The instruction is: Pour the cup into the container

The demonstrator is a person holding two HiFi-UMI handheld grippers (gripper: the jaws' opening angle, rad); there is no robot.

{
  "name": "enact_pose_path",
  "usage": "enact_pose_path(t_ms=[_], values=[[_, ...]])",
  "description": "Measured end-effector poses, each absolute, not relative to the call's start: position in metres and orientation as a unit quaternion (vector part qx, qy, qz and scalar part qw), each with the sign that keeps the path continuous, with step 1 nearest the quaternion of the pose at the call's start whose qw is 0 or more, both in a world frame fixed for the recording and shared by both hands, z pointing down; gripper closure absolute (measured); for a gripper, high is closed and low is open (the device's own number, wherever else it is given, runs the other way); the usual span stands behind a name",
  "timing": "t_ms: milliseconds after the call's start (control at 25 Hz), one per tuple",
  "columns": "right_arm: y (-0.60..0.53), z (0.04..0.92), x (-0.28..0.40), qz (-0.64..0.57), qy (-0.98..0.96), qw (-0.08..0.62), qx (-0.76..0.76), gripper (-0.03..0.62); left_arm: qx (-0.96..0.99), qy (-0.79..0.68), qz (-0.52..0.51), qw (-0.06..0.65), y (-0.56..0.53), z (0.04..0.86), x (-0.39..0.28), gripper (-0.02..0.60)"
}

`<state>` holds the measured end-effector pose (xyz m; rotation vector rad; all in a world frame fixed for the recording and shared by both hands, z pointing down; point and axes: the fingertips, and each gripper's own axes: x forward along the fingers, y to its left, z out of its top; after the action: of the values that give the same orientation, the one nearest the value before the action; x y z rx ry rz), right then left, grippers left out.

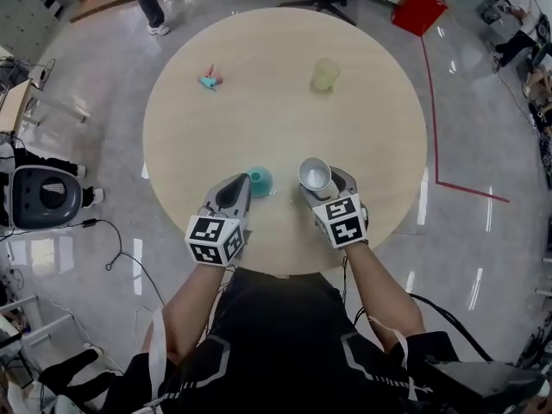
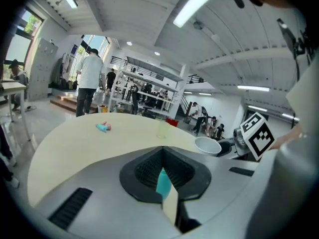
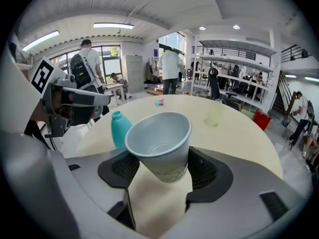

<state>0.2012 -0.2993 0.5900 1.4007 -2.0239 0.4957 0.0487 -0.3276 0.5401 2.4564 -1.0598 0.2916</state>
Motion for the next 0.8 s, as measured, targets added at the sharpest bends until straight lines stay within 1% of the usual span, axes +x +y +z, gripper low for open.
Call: enact_pose_path(t_ms=[80, 240, 520, 800], values=[[-0.298, 0.605, 0.202, 0.202, -0.767, 0.299, 0.530, 0.290, 0.880, -0.406, 0.120, 0.218, -0.332, 0.552, 0.037, 0.580], [-0.296, 0.630, 0.202, 0.204, -0.774, 0.296, 0.521, 0.290, 0.862, -0.423, 0.144, 0.240, -0.344, 0.584, 0.020, 0.580], [-0.294, 0.659, 0.208, 0.238, -0.771, 0.271, 0.525, 0.290, 0.848, -0.421, 0.170, 0.274, -0.340, 0.624, 0.019, 0.580], [-0.297, 0.676, 0.210, 0.249, -0.771, 0.238, 0.536, 0.290, 0.848, -0.417, 0.156, 0.289, -0.349, 0.636, 0.023, 0.580]])
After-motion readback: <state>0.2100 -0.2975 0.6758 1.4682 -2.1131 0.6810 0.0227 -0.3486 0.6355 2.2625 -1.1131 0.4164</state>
